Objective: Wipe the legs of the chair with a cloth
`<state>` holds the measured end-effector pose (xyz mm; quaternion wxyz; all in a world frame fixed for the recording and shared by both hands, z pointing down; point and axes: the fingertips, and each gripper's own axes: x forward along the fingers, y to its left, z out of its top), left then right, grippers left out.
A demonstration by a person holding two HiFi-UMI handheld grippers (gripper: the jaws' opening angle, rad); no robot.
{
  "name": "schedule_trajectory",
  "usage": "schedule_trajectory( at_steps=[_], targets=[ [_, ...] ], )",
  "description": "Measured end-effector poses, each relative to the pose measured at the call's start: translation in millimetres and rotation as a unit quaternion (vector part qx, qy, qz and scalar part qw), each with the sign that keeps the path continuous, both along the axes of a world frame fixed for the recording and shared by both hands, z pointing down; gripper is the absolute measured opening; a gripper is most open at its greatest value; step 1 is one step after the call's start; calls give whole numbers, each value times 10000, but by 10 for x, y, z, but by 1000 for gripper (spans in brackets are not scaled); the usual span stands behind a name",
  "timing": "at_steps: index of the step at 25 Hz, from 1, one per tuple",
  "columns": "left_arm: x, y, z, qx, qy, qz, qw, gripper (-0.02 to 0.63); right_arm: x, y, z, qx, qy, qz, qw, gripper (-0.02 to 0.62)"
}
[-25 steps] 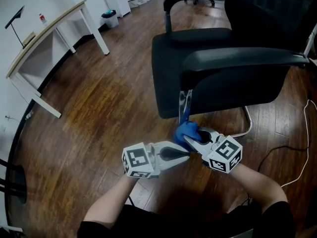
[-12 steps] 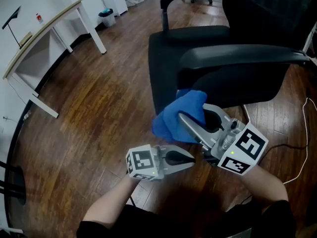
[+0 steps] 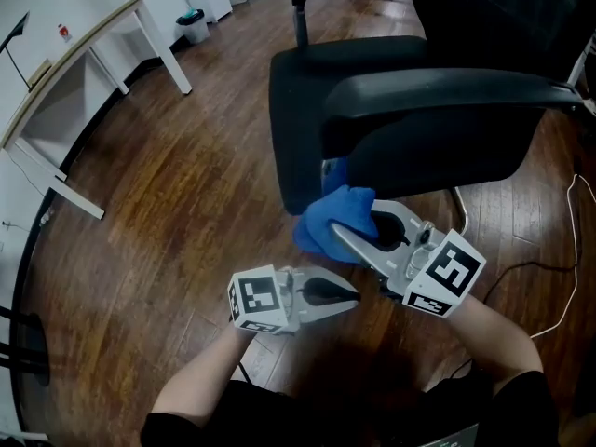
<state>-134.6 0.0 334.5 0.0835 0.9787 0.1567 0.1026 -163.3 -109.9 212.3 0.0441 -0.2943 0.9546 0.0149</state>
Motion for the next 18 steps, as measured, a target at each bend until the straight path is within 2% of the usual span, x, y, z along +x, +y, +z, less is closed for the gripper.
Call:
schedule_trajectory(
  at_steps=[5, 8, 11, 14, 18],
  targets=[
    [-45, 27, 62, -18, -117, 37, 9999, 0, -27, -48, 952, -793, 650, -196, 9945, 54],
    [-40, 11, 69, -16, -115, 9, 9999, 0, -31, -66, 1591, -1439, 1057, -166, 9838, 54],
    [-57, 29, 75, -97, -145, 24, 9998, 0, -9, -74, 1989, -2074, 1201, -3, 9709, 54],
    [-60, 20, 79, -104, -134, 54, 9998, 0, -23, -67, 1894, -2020, 1155, -31, 9725, 54],
    [-44, 36, 97, -152, -107, 128, 9997, 0, -80, -30, 1289, -1451, 855, -288, 9853, 54]
  ],
)
